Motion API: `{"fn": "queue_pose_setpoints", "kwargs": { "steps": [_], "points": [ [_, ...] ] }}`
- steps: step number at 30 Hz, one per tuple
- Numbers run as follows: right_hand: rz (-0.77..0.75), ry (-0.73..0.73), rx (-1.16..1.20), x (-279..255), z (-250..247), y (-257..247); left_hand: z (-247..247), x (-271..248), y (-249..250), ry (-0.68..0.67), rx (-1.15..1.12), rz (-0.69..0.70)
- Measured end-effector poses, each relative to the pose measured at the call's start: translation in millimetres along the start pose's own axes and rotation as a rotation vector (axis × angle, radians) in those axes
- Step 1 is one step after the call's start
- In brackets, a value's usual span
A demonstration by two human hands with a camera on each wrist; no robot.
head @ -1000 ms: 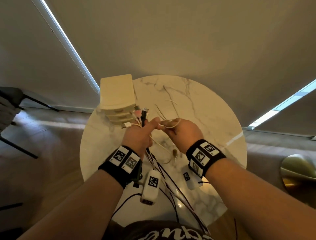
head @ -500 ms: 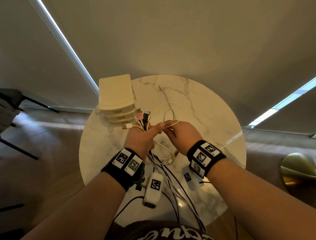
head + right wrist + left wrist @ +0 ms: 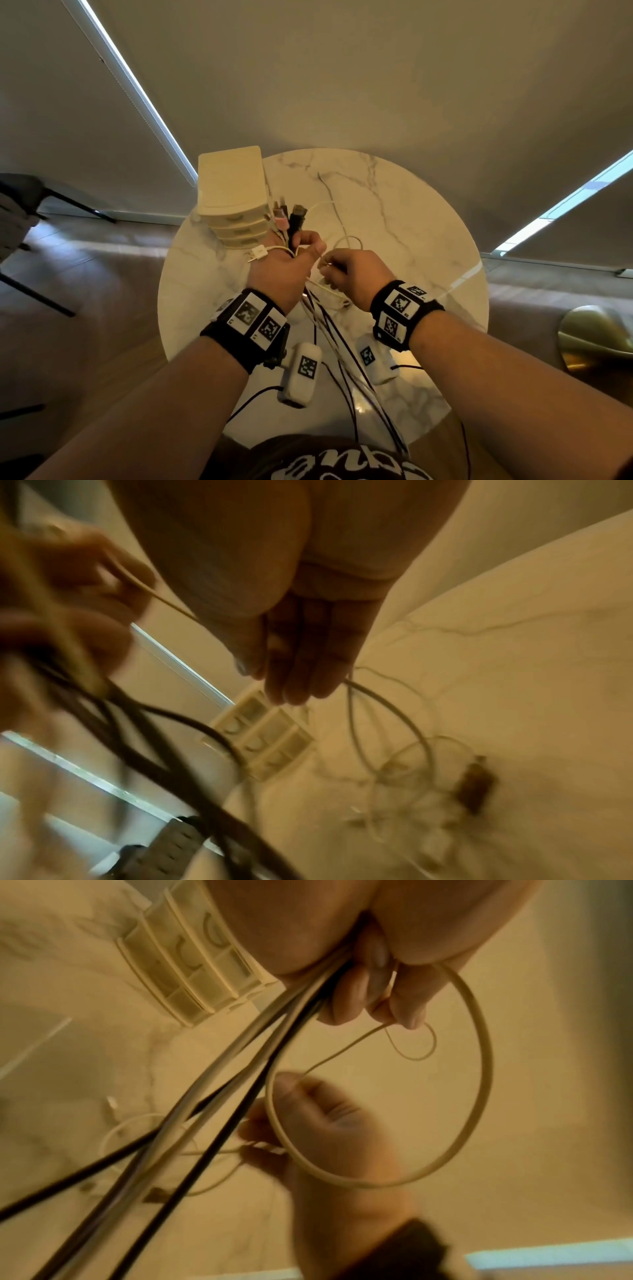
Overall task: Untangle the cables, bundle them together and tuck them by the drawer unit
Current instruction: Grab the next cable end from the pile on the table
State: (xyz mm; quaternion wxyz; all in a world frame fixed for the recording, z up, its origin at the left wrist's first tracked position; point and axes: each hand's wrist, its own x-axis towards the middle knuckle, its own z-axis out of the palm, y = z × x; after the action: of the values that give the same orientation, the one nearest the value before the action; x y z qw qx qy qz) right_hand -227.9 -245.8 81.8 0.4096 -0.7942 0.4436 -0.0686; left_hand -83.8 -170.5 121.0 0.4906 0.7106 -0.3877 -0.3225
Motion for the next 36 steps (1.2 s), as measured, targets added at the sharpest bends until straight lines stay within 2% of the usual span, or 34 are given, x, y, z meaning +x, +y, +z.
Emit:
{"fn": "queue_pose_setpoints", "kwargs": {
  "steps": [4,7,11,13,15,16,20,22,25,28,30,32,34,36],
  "points": [
    [0.199,-0.046,-0.126,10.8,6.9,38.5,-9.3,7.9,6.7,0.035,-0.575,-0.103],
    [0.219,0.015,-0.134,21.6,-6.4,46.5,-20.8,9.5,13.7,0.037,-0.764,-0.115],
    [-0.038,0.312,-0.078,29.0,-41.5,15.9,-28.9,12.4,8.1,0.137,-0.711,-0.152],
    [-0.155,0.436,0.153,23.6,-58.1,-8.2,-30.5,14.1,1.2,0.187,-0.715,-0.202],
    [-0.23,0.501,0.419,13.0,-71.3,-32.0,-29.3,14.9,-1.4,0.179,-0.778,-0.227],
    [-0.271,0.521,0.431,10.4,-75.9,-37.3,-27.4,14.9,-1.8,0.167,-0.803,-0.226],
    [-0.214,0.452,-0.044,8.2,-86.3,-21.7,-15.7,14.1,-2.4,0.123,-0.813,-0.194],
    [-0.175,0.568,0.045,-0.2,-93.0,-13.1,-9.1,10.6,1.0,0.096,-0.801,-0.2],
    [-0.272,0.714,0.289,-22.0,-101.5,-16.8,-0.3,3.9,2.9,0.08,-0.757,-0.206],
    [-0.296,0.746,0.089,-42.0,-107.1,-15.2,9.4,0.9,0.7,0.049,-0.717,-0.235],
    [-0.231,0.778,-0.035,-53.1,-110.3,-4.2,16.7,-1.1,-2.3,0.049,-0.578,-0.285],
    [-0.072,0.825,-0.132,-65.8,-113.1,11.9,21.7,-2.7,-5.0,0.094,-0.341,-0.358],
    [0.187,0.825,-0.24,-77.1,-115.3,37.2,21.8,-0.2,-5.7,0.183,-0.236,-0.458],
    [0.472,0.659,-0.302,-85.7,-108.5,70.0,19.5,3.5,-6.8,0.177,-0.236,-0.514]
  ]
}}
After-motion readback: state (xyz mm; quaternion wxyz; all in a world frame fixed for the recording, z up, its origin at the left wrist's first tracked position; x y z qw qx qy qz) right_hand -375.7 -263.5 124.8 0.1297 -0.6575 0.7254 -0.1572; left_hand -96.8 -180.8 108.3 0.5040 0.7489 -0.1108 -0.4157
